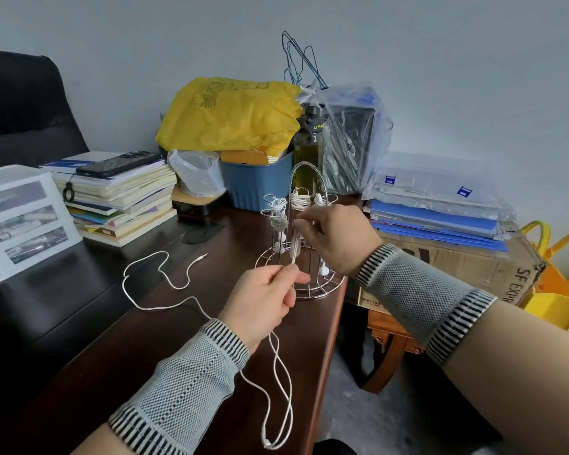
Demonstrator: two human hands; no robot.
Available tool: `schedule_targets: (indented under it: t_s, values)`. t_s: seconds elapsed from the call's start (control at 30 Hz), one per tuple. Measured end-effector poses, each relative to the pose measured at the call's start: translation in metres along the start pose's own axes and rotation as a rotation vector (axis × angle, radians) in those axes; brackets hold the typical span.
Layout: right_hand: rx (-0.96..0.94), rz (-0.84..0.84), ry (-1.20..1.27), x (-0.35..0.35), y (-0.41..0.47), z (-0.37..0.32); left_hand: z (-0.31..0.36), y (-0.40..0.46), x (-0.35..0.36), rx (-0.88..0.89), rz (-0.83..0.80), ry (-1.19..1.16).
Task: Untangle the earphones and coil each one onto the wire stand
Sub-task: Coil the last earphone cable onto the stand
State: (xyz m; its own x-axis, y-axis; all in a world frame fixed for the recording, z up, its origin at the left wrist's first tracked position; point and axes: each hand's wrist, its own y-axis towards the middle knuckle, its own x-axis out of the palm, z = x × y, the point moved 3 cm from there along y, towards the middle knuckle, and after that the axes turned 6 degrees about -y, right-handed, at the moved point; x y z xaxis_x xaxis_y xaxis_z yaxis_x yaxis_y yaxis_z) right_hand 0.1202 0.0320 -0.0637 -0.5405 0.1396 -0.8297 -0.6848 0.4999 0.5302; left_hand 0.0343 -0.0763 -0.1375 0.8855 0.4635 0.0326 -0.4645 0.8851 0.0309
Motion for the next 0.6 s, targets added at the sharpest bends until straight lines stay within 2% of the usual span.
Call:
schedule_targets:
  t_s: [0.23,0.47,0.6]
  values:
    - [0.164,0.036,0.093,0.012,0.010,0.007,-0.014,0.001,0.005,-0.030,-0.013,-0.036]
    - [0.302,0.026,0.113,0.025,0.033,0.029,-0.023,0.000,0.009,-0.072,-0.045,0.027]
    - [0.383,0.197,0.221,0.024,0.011,0.035,-0.027,0.001,0.008,-0.078,-0.055,0.061]
